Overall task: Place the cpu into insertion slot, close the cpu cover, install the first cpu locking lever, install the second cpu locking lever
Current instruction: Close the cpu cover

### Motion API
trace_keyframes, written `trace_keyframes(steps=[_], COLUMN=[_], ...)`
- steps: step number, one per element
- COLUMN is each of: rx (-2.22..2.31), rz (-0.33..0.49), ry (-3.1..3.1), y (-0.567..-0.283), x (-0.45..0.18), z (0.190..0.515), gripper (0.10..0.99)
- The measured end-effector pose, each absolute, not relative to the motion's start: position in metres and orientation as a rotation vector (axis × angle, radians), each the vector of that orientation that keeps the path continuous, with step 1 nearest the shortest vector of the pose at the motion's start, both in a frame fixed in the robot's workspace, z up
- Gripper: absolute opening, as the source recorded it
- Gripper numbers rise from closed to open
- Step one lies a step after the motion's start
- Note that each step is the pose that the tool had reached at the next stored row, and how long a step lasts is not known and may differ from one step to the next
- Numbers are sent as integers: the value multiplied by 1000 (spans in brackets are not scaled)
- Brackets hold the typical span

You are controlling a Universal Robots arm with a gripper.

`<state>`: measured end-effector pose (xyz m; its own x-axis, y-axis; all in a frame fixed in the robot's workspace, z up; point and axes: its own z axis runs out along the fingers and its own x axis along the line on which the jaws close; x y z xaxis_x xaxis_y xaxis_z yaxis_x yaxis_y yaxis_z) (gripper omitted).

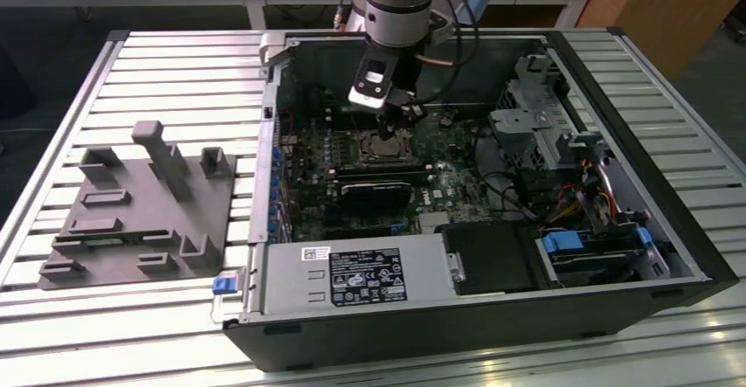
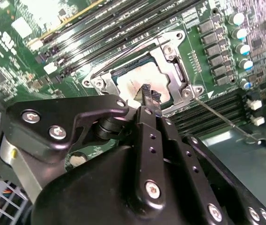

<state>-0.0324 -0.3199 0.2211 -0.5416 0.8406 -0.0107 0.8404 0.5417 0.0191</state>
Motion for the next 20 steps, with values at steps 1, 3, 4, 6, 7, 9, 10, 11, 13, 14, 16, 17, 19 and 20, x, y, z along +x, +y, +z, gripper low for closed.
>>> trace_keyframes(steps=[1, 3, 4, 6, 7, 9, 10, 11, 13, 14, 16, 17, 19, 20], rx=[1472, 1425, 1400, 1348, 1323, 1273, 1247, 1221, 1168, 1142, 1089, 1063, 1010, 983], rz=[18, 19, 19, 20, 20, 21, 21, 21, 21, 22, 22, 22, 23, 23], ry=[2754, 2780, 2792, 2818, 2830, 2853, 2864, 2876, 2898, 2909, 2929, 2939, 2958, 2967], y=[-320, -320, -320, -320, -320, -320, -320, -320, -320, -320, -320, -320, -320, -320], x=[-32, -32, -32, -32, -32, -32, -32, -32, -32, -32, -32, -32, -32, -32], z=[221, 221, 221, 221, 221, 221, 221, 221, 221, 221, 221, 221, 221, 221], gripper=[106, 106, 106, 106, 106, 106, 106, 106, 106, 106, 106, 106, 106, 106])
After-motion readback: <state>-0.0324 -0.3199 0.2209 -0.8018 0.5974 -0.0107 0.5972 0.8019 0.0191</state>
